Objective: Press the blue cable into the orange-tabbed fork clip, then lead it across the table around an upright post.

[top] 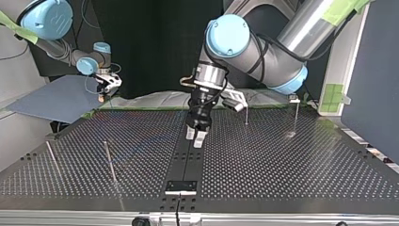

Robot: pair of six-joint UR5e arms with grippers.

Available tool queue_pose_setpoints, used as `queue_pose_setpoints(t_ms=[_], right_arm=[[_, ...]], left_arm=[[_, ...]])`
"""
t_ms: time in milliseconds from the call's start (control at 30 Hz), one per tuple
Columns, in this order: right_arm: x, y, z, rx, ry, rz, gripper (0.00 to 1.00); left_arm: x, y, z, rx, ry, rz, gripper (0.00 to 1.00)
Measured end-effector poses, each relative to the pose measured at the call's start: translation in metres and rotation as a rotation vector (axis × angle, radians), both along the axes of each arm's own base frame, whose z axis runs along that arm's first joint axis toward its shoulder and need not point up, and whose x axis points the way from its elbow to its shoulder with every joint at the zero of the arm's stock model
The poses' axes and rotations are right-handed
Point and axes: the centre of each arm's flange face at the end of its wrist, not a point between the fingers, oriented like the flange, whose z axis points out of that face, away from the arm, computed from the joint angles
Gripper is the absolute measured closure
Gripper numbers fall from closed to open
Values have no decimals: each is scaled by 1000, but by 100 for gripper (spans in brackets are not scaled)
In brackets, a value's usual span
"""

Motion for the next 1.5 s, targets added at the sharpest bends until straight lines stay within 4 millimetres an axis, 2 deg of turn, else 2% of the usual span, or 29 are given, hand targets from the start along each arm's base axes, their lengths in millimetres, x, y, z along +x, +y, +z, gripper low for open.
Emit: queue_pose_setpoints(t_ms=[667, 1000, 1500], right_arm=[[4, 0, 2, -3, 0, 7, 100], [5, 0, 2, -3, 0, 7, 100], [7, 1, 2, -4, 7, 13, 100]], left_arm=[[-13, 17, -65, -2, 34, 27, 0], [-32, 32, -111, 59, 138, 38, 0], [-59, 57, -166, 123, 247, 54, 0]])
